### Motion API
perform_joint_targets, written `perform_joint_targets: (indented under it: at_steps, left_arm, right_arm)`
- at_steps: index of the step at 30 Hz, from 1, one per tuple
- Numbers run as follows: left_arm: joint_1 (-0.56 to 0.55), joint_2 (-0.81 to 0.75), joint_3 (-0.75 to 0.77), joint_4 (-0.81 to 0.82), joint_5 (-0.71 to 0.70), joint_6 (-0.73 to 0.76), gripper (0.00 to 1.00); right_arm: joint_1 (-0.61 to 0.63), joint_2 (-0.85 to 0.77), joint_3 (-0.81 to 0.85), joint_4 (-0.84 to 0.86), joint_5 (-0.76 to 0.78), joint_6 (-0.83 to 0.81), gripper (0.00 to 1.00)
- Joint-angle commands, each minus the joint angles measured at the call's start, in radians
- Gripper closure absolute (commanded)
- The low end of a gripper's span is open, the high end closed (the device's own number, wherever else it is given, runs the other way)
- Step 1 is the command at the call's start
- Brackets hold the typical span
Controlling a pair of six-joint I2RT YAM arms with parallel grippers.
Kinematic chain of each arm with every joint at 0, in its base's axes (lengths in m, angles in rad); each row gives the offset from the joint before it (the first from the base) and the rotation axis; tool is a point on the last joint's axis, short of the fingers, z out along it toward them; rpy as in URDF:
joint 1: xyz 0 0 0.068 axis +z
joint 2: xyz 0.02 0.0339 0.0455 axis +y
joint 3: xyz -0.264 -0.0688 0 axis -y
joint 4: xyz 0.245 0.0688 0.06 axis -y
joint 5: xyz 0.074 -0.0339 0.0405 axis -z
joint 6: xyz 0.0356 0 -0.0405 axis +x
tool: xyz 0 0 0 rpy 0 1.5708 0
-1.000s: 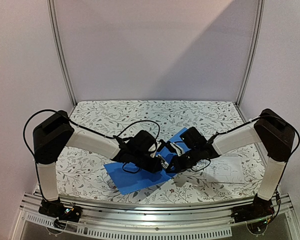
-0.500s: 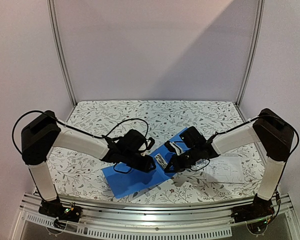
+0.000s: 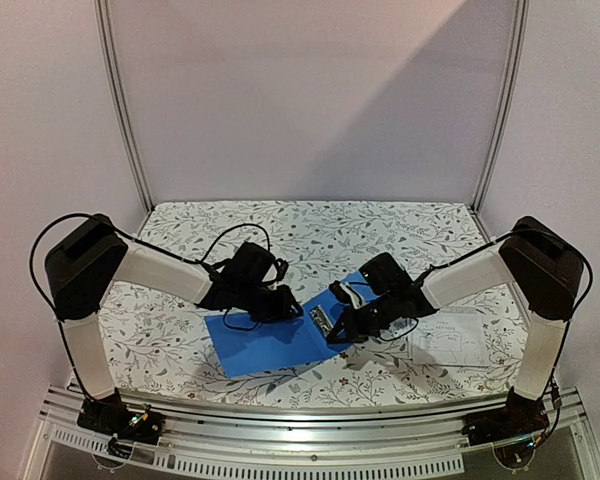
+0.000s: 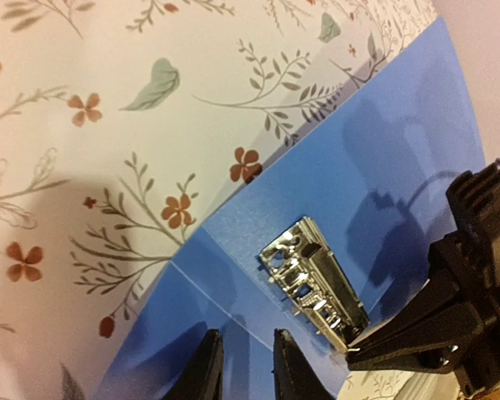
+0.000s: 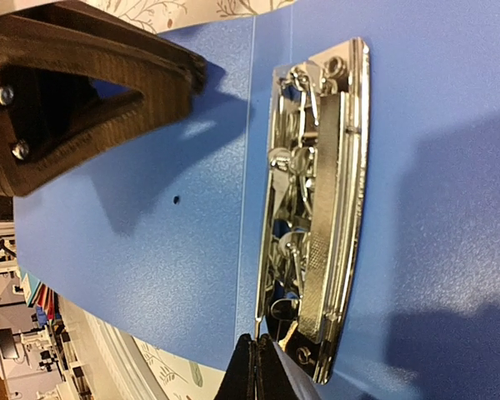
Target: Put the files into the folder
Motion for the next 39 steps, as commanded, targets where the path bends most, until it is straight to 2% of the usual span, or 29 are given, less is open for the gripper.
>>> perform_joint_targets:
  at_steps: [1,8,16,30,34,39]
  left_arm:
    - [-0.001,0.046,0.04,0.059,0.084,-0.071,0.82]
    - [-0.017,0.096,0.094,0.017,0.093,-0.093,0.83]
    - [-0.017,0.136,0.124,0.002,0.041,-0.154,0.87]
    - [-0.022,0.208,0.19,-0.006,0.034,-0.163,0.88]
    - [-0.029,0.21,0.18,0.067,0.076,-0.152,0.81]
    - [-0.032,0.216,0.177,0.111,0.11,-0.132,0.77]
  right_arm:
    - [-0.01,0.027,-0.008,0.029,-0.012,0.027,1.0]
    - [-0.018,0.016,-0.036,0.063,-0.026,0.041,1.0]
    - [-0.021,0.011,-0.046,0.074,-0.041,0.044,0.98]
    - [-0.028,0.027,-0.051,0.095,-0.069,0.054,0.98]
    - [-0.032,0.029,-0.052,0.096,-0.07,0.056,0.98]
    - [-0.037,0.033,-0.052,0.1,-0.075,0.06,0.98]
